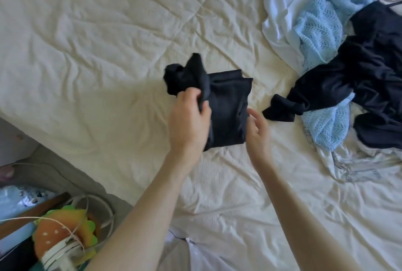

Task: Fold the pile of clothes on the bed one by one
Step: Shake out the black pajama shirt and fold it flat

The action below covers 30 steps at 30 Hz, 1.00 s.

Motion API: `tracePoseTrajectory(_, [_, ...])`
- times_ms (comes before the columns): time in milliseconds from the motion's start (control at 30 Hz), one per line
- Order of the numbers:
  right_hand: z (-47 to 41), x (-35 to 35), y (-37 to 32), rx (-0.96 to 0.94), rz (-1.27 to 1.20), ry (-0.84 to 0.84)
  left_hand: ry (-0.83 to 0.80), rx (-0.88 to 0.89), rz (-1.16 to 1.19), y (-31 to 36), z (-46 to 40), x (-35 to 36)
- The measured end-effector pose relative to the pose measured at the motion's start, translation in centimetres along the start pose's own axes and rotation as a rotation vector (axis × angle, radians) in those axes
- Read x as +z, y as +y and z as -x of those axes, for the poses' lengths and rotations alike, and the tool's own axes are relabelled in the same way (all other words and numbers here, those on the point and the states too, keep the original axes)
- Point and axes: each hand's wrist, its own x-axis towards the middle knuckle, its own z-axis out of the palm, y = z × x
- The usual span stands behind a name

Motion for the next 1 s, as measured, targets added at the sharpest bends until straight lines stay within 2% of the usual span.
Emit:
tracePoseTrajectory(67, [0.2, -2.3, 0.3, 0.136, -0.182, 0.067, -0.137, 0.053, 0.016, 2.0, 0.5, 3.2])
tracePoseTrajectory(167, [-0.1, -3.9, 1.2, 0.192, -0.190, 0.049, -0.419, -0.004, 0.076, 2.6, 1.5, 6.9])
tracePoseTrajectory(200, [-0.4, -4.0, 1.5, 0.185, -0.142, 0.027, -0.425, -0.031, 0.115, 2.1, 1.8, 7.2])
tracePoseTrajectory(300, [-1.4, -3.7, 2.2, 0.087, 0.096, -0.029, -0.287, -0.080, 0.165, -1.1, 1.8, 6.3])
tracePoseTrajectory(367, [-1.6, -3.0, 2.4, -0.050, 0.315, -0.019, -0.214, -0.057, 0.045, -3.4, 1.3, 5.1])
tracePoseTrajectory(433, [-1.4, -2.2, 2.4, -0.100, 0.385, 0.080, -0.177, 0.041, -0.063, -4.5, 0.2, 4.3])
tracePoseTrajectory(467, [-1.1, -1.8, 2.5, -0.038, 0.341, 0.172, -0.173, 0.107, -0.106, -4.5, -0.7, 4.3])
tracePoseTrajectory(533, [-0.4, -1.2, 2.5, 0.324, 0.056, 0.308, -0.212, 0.230, -0.199, -3.9, -3.2, 5.0])
tracePoseTrajectory(600, [0.4, -0.7, 2.4, 0.738, -0.369, 0.247, -0.352, 0.269, -0.259, -3.0, -6.3, 6.0])
tracePoseTrajectory(633, [0.7, -0.7, 2.4, 0.864, -0.515, 0.189, -0.439, 0.271, -0.280, -2.5, -7.7, 6.5])
tracePoseTrajectory(700, [1.0, -0.6, 2.6, 0.974, -0.723, 0.155, -0.574, 0.305, -0.372, -2.1, -9.7, 7.4])
tracePoseTrajectory(767, [1.3, -0.4, 2.9, 0.983, -0.870, 0.201, -0.631, 0.346, -0.445, -2.0, -10.5, 7.7])
tracePoseTrajectory(867, [2.0, -0.4, 3.1, 0.873, -0.955, 0.232, -0.589, 0.288, -0.364, -3.1, -10.3, 6.7])
tracePoseTrajectory(1000, [2.0, -1.2, 3.6, 0.522, -0.716, 0.143, -0.452, -0.142, -0.144, -7.7, -8.1, 3.3])
